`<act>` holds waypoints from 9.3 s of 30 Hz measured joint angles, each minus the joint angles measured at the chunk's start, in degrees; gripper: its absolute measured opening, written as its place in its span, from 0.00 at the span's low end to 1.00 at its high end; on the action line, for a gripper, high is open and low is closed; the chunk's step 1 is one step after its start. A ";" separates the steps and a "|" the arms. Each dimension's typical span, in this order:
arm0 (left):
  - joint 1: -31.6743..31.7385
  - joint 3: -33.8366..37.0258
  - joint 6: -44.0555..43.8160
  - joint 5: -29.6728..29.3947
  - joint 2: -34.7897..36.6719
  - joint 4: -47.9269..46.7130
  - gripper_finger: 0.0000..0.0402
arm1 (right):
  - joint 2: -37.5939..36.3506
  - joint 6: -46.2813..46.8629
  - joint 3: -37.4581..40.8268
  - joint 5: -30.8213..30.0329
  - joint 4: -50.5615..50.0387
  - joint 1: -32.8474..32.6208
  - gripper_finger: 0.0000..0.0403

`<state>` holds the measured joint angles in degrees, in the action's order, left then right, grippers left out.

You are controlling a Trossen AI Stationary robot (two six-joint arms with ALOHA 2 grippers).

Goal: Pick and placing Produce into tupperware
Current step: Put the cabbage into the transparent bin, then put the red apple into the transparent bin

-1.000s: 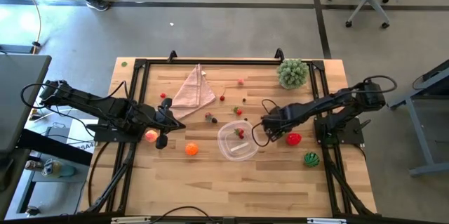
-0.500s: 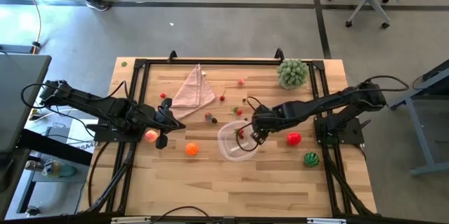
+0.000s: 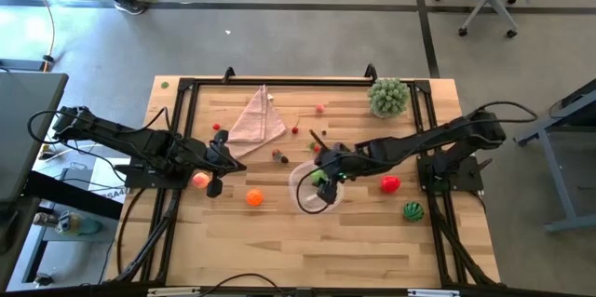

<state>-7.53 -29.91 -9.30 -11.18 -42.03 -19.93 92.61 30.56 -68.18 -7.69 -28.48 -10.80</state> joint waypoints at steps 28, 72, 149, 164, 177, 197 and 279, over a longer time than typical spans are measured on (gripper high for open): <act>0.00 0.00 0.00 0.00 -0.01 0.01 0.00 | 16.29 -14.57 0.02 5.25 7.02 2.20 0.59; 0.00 -0.02 0.00 0.00 -0.01 0.01 0.00 | 16.18 -14.31 0.02 1.97 8.12 2.02 0.65; 0.00 -0.02 0.00 -0.02 -0.01 0.01 0.00 | 16.91 -8.47 0.00 3.42 10.42 2.55 0.79; 0.00 0.00 0.00 -0.02 0.00 0.01 0.00 | 9.54 -5.96 0.00 4.34 4.48 2.92 0.79; 0.01 -0.01 0.00 -0.01 0.01 0.01 0.00 | -6.77 25.64 0.00 -2.67 -34.78 2.95 0.79; 0.00 0.00 0.00 -0.01 0.00 0.01 0.00 | -15.04 61.47 18.02 -0.84 -36.75 -6.99 0.79; 0.00 0.00 0.00 -0.02 -0.01 0.01 0.00 | -19.79 57.88 35.26 5.32 -14.17 -9.63 0.67</act>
<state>-7.53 -29.91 -9.30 -11.20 -42.04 -19.92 72.82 88.44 -32.93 -2.37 -42.65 -20.43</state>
